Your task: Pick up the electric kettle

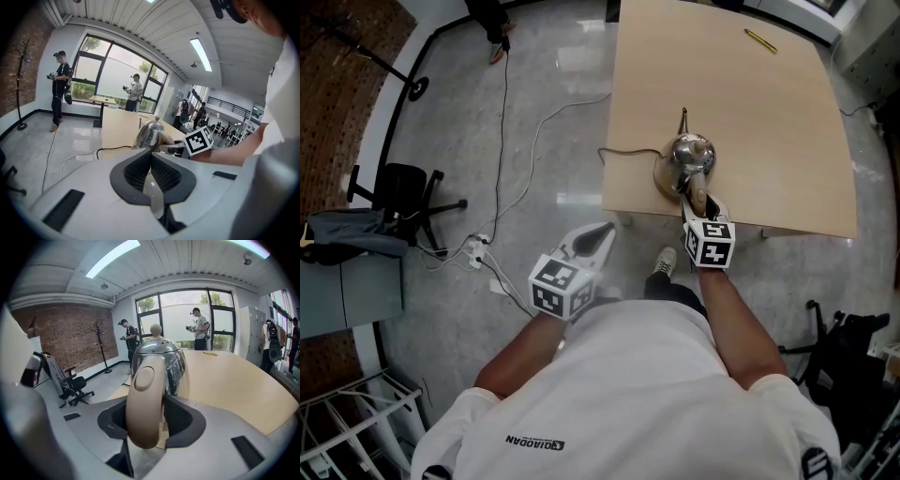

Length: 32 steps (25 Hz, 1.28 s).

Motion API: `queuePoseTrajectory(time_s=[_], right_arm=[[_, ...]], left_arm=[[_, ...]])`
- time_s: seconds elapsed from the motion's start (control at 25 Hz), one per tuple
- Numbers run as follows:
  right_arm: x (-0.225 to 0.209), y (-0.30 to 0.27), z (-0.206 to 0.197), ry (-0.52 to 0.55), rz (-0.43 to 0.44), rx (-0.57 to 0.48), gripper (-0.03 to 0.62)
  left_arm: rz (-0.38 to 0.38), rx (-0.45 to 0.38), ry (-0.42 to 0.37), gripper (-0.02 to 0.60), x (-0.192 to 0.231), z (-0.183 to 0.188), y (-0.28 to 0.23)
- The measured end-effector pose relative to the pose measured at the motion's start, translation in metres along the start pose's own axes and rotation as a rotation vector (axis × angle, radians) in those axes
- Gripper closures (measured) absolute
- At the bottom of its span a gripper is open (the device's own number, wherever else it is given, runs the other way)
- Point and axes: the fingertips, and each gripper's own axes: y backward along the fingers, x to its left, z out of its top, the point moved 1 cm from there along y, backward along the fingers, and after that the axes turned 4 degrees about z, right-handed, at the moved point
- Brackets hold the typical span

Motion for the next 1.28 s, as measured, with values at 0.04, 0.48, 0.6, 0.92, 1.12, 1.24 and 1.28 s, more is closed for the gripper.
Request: queuePoseTrajectory(time_s=[0.04,0.48,0.6,0.92,1.12,1.24,1.28], right_arm=[[-0.003,0.001,0.001,0.002,-0.013,0.000,0.423],[-0.028,0.012,0.059,0.000,0.019,-0.175,0.506],[-0.031,0.007,0.074,-0.011,0.036,-0.191,0.510],[-0.019,0.027,0.094,-0.031,0.085,-0.211,0.511],[0.002,0.057,0.097,-0.026,0.109,-0.231,0.511],[0.015,0.078,0.096,-0.052,0.111,-0.256,0.511],[0.021,0.085,0.094,-0.060,0.113,-0.263,0.511]], left_arm=[[0.001,-0.002,0.002,0.586,-0.001,0.000,0.000],[0.032,-0.032,0.014,0.586,0.001,0.005,0.003],[0.049,-0.040,0.020,0.586,0.007,0.005,0.005],[0.069,-0.098,0.026,0.586,0.019,0.016,0.017],[0.062,-0.126,0.015,0.586,0.025,0.021,0.030],[0.048,-0.135,0.007,0.586,0.026,0.017,0.043],[0.042,-0.136,0.005,0.586,0.025,0.016,0.048]])
